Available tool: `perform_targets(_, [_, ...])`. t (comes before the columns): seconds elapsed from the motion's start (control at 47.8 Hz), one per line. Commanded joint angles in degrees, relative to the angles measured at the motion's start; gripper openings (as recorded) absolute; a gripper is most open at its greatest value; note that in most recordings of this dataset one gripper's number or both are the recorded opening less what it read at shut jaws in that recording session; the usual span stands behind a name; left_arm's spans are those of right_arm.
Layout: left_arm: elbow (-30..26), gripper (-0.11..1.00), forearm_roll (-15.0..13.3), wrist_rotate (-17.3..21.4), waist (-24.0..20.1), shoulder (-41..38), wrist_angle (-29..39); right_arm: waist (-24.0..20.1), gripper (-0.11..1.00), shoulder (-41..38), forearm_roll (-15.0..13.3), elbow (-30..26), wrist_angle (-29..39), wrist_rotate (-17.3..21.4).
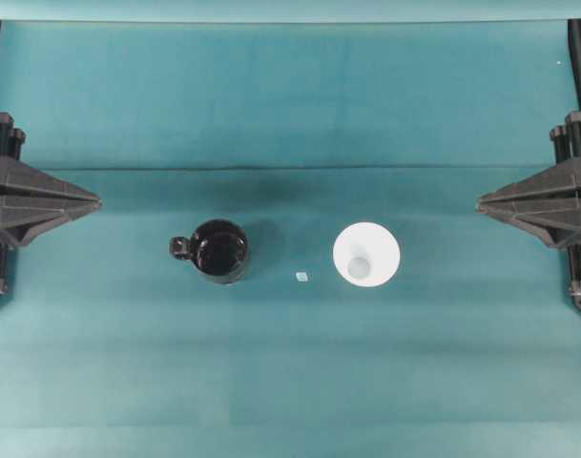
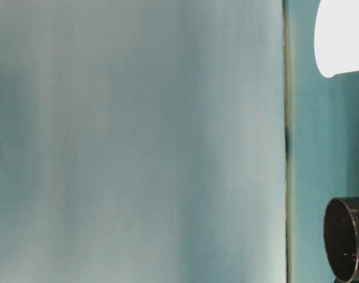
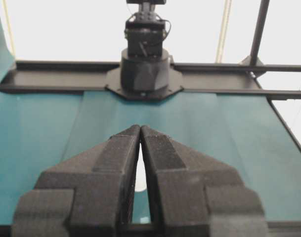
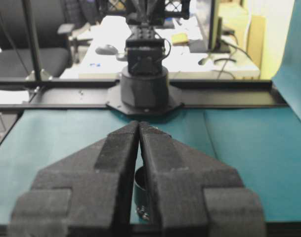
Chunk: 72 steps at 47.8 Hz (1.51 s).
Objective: Put a paper cup into the cup holder on your left arm.
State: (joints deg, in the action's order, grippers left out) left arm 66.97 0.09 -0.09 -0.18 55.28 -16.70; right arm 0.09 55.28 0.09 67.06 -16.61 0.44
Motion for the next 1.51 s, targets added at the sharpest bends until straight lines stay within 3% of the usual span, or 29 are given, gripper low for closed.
perform_targets(0.0, [-1.4,0.16,0.8,-0.4,0.6,-1.1,1.8,-0.4,0.16,-0.9,0.3,-1.1,0.2,0.1])
perform_targets(0.063, [-2.2,0.10,0.8,-0.4,0.6,-1.1,3.9,-0.5,0.15,-1.4,1.0,-1.9,2.4,0.3])
perform_targets(0.126, [-3.1,0.03,0.8,-0.4,0.7,-1.1,6.1,-0.5,0.06,-2.0,1.1,-3.1,6.2,0.8])
perform_targets(0.251, [-3.8,0.03,0.8,-0.4,0.6,-1.1,8.2,-0.5,-0.02,-2.8,1.1,-4.8,14.2,1.8])
perform_targets(0.523, [-4.1,0.03,0.8,-1.1,0.4,-5.0,11.5,-0.5,-0.03,-3.4,1.1,-5.3,20.7,3.5])
perform_targets(0.9, [-5.6,0.03,0.8,-5.8,0.2,-16.5,21.3,0.7,-0.03,-8.4,1.2,-6.9,33.0,6.3])
perform_targets(1.486, [-5.2,0.03,1.1,-4.5,-2.5,-25.8,26.3,1.6,-0.03,-15.1,1.1,-7.6,38.6,6.3])
